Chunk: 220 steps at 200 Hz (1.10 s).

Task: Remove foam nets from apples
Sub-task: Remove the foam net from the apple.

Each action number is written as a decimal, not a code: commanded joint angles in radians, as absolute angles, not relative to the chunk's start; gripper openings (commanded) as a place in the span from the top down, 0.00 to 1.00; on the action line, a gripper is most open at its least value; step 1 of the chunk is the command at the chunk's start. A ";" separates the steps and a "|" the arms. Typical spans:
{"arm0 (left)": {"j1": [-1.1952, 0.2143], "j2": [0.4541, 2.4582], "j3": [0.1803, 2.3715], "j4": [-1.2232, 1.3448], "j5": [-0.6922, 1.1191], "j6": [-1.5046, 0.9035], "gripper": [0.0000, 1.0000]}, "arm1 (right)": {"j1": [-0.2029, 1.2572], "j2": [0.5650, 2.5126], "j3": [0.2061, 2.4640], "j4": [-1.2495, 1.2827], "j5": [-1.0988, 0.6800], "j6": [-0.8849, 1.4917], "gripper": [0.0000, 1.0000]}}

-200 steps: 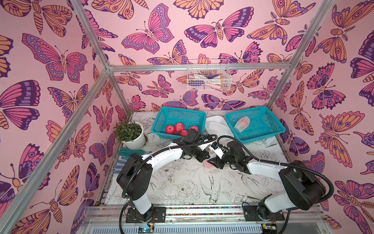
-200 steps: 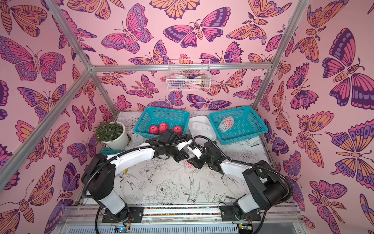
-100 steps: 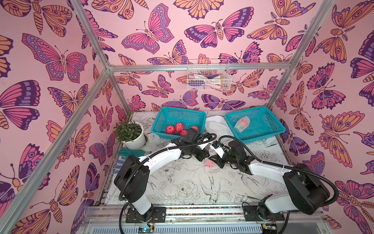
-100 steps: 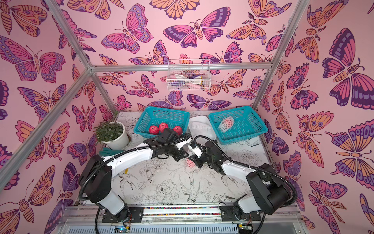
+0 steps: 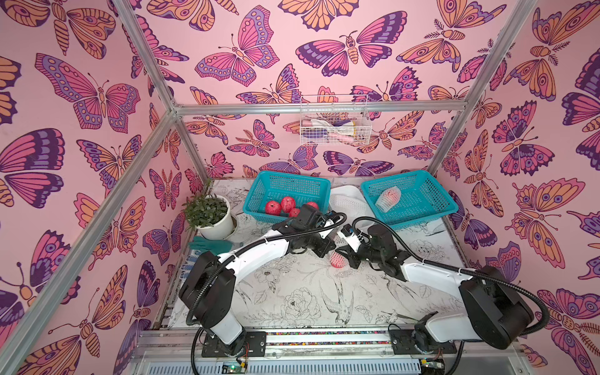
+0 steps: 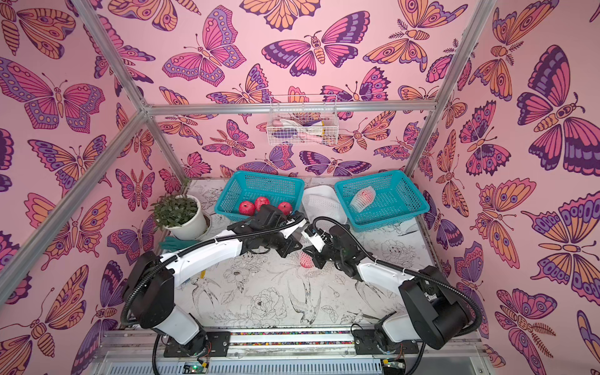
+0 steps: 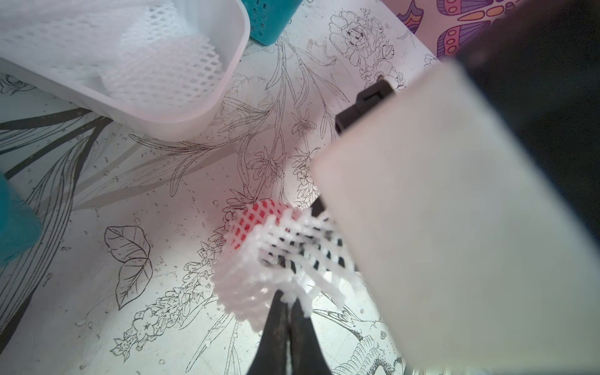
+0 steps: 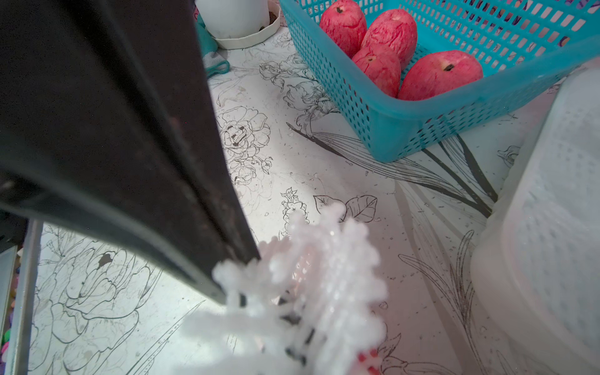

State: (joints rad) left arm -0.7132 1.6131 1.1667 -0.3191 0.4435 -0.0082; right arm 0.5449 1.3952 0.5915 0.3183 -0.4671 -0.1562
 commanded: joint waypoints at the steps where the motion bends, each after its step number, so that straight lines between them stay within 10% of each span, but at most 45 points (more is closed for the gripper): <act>1: -0.716 1.574 1.145 -0.326 0.423 -0.008 1.00 | 0.548 1.370 0.596 0.339 -0.443 -0.140 0.95; 69: -0.716 1.560 1.138 -0.324 0.407 -0.009 0.93 | 0.548 1.371 0.614 0.321 -0.442 -0.137 0.97; 127: -0.715 1.528 1.129 -0.317 0.365 -0.006 0.53 | 0.548 1.358 0.628 0.299 -0.429 -0.131 0.97; 220: -0.704 1.500 1.100 -0.304 0.345 -0.009 0.47 | 0.548 1.326 0.653 0.254 -0.462 -0.124 0.97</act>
State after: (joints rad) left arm -0.7120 1.5257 1.1198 -0.3138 0.3504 -0.0082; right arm 0.5449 1.3479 0.6277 0.2775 -0.4416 -0.1307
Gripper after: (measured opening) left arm 0.527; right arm 0.068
